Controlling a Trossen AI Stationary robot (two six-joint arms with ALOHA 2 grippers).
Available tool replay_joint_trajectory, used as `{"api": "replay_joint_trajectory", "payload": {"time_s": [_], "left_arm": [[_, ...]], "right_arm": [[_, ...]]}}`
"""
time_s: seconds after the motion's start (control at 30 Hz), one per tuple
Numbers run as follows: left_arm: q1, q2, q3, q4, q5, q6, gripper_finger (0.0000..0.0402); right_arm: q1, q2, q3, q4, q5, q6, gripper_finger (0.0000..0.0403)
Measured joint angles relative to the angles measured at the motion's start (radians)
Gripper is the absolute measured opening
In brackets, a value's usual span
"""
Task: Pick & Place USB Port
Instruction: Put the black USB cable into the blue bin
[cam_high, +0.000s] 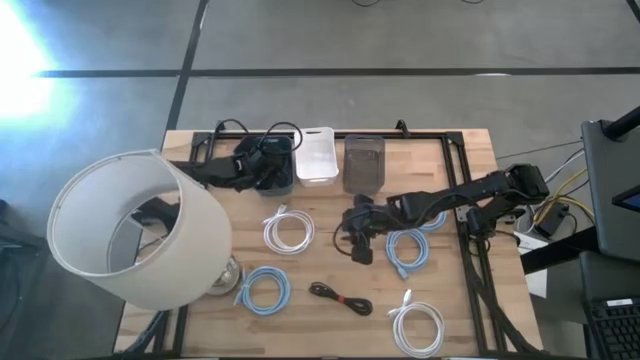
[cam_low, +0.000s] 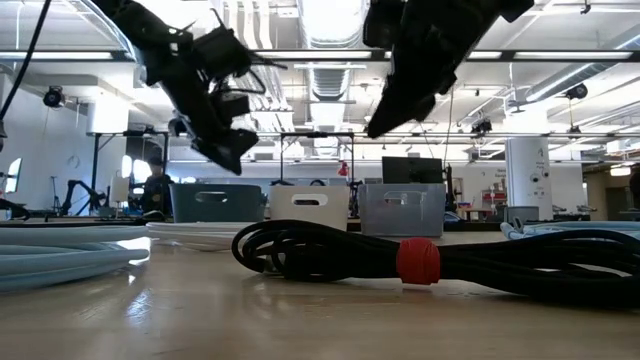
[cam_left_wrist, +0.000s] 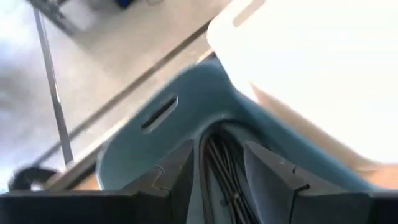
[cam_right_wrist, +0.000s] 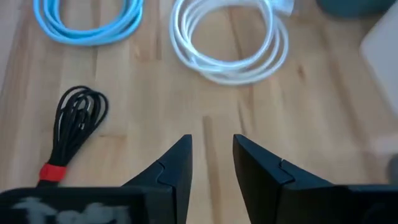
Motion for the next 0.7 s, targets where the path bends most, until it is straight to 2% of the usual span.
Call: {"api": "replay_joint_trajectory", "payload": {"time_s": [0.23, 0.33, 0.43, 0.53, 0.7], "left_arm": [[-0.001, -0.009, 0.070, 0.000, 0.032, 0.106, 0.0145], [-0.001, -0.009, 0.078, -0.002, 0.061, 0.116, 0.0144], [-0.001, -0.009, 0.078, -0.003, 0.082, 0.117, 0.0142], [-0.001, -0.009, 0.078, -0.011, 0.112, 0.116, 0.0142], [-0.001, -0.009, 0.078, -0.029, 0.171, 0.111, 0.0140]], "right_arm": [[0.065, 0.085, -0.005, 0.021, -0.005, 0.084, 0.0100], [0.112, 0.121, -0.005, 0.022, -0.078, 0.093, 0.0098], [0.163, 0.142, -0.005, 0.032, -0.162, 0.174, 0.0100], [0.212, 0.156, -0.004, 0.037, -0.165, 0.261, 0.0106], [0.282, 0.209, -0.004, 0.086, -0.164, 0.270, 0.0116]]}}
